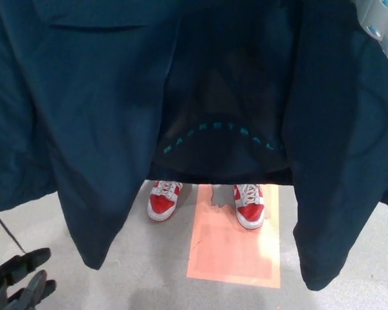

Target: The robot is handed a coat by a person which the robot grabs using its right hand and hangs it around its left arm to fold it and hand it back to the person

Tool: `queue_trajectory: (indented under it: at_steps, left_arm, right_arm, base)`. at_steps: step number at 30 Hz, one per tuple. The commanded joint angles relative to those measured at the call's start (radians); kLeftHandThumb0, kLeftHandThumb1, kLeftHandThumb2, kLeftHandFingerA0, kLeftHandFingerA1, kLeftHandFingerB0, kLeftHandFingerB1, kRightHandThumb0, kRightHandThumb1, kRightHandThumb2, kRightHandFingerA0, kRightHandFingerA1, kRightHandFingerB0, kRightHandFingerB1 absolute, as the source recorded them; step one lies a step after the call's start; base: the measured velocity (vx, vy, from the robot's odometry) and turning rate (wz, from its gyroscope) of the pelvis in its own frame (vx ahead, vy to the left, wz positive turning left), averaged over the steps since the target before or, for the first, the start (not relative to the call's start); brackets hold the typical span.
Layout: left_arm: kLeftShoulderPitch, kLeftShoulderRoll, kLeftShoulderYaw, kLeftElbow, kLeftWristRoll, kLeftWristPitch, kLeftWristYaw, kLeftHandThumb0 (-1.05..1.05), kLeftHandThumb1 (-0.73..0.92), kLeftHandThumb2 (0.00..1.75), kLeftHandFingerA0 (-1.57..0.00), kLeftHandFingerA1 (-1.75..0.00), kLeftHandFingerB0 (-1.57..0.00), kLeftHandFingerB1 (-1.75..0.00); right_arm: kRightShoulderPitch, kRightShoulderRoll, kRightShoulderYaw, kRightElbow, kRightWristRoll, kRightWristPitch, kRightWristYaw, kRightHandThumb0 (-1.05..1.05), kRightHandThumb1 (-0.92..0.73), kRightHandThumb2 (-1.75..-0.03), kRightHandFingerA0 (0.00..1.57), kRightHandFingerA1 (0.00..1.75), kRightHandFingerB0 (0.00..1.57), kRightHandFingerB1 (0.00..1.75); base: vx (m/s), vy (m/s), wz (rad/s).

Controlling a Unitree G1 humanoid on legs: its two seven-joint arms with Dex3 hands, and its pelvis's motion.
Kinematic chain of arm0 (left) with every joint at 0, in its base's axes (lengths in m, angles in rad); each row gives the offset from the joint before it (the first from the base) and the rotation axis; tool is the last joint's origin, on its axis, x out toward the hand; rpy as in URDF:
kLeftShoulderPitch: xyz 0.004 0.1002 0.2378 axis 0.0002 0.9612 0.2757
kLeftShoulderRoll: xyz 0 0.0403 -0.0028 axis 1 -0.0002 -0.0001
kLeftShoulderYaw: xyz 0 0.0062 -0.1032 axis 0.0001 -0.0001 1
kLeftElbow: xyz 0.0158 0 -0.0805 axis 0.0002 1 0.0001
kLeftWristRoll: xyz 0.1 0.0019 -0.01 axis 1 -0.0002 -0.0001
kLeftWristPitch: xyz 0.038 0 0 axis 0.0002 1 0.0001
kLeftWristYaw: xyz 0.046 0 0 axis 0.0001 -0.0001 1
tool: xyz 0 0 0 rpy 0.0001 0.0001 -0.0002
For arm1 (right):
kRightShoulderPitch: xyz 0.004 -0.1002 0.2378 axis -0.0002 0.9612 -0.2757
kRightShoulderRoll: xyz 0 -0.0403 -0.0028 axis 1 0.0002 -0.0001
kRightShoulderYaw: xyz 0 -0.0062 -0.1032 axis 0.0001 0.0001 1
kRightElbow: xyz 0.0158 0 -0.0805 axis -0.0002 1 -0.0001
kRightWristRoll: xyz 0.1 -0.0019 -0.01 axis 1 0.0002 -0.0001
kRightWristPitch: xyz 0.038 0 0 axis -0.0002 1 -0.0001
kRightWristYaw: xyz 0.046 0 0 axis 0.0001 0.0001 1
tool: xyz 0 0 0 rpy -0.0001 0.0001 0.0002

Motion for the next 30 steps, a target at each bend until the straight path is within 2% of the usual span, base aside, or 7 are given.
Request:
queue_trajectory:
  at_steps: [1, 2, 10, 17, 22, 24, 30]
  left_arm:
    - [0.142, -0.021, 0.035, -0.334, -0.242, 0.197, -0.266, -0.73, 0.74, 1.08, -0.34, -0.53, -0.19, -0.45]
    - [0.158, -0.023, 0.033, -0.375, -0.26, 0.221, -0.283, -0.7, 0.9, 0.67, -0.36, -0.39, -0.31, -0.35]
    - [0.255, -0.026, 0.001, -0.626, -0.315, 0.297, -0.303, -0.75, 0.86, 0.66, -0.24, -0.37, -0.17, -0.33]
    - [0.325, 0.01, 0.004, -0.743, -0.364, 0.372, -0.345, -0.71, 0.9, 0.66, -0.21, -0.36, -0.16, -0.32]
    - [0.349, 0.057, -0.031, -0.804, -0.371, 0.387, -0.43, -0.72, 0.92, 0.68, -0.24, -0.36, -0.18, -0.32]
    - [0.366, 0.07, -0.053, -0.848, -0.377, 0.401, -0.447, -0.73, 0.92, 0.68, -0.28, -0.36, -0.25, -0.34]
    - [0.402, 0.096, -0.124, -0.932, -0.366, 0.391, -0.474, -0.77, 0.91, 0.68, -0.23, -0.35, -0.15, -0.32]
  right_arm:
    - [-0.205, -0.004, -0.015, 0.069, -0.099, -0.009, -0.403, -0.22, -0.63, -0.59, 0.93, 0.71, 0.87, 0.58]
    - [-0.217, -0.001, -0.029, 0.073, -0.086, -0.012, -0.406, -0.24, -0.67, -0.59, 0.92, 0.82, 0.85, 0.65]
    - [-0.325, -0.027, -0.037, 0.104, -0.093, -0.038, -0.415, -0.19, -0.63, -0.58, 0.92, 0.63, 0.86, 0.62]
    - [-0.356, -0.023, -0.101, 0.117, -0.056, -0.058, -0.42, -0.22, -0.73, -0.6, 0.96, 0.86, 0.89, 0.84]
    - [-0.373, -0.004, -0.162, 0.124, -0.034, -0.059, -0.429, -0.33, -0.82, -0.64, 0.96, 0.72, 0.91, 0.69]
    - [-0.379, 0.011, -0.191, 0.126, -0.024, -0.058, -0.434, -0.33, -0.8, -0.64, 0.98, 1.02, 0.85, 0.85]
    - [-0.383, 0.048, -0.231, 0.127, -0.032, -0.081, -0.444, -0.27, -0.78, -0.63, 1.01, 1.05, 0.86, 0.86]
  base:
    - [0.0, 0.0, 0.0]
    - [0.0, 0.0, 0.0]
    - [0.0, 0.0, 0.0]
    - [0.0, 0.0, 0.0]
    - [0.0, 0.0, 0.0]
    - [0.0, 0.0, 0.0]
    - [0.0, 0.0, 0.0]
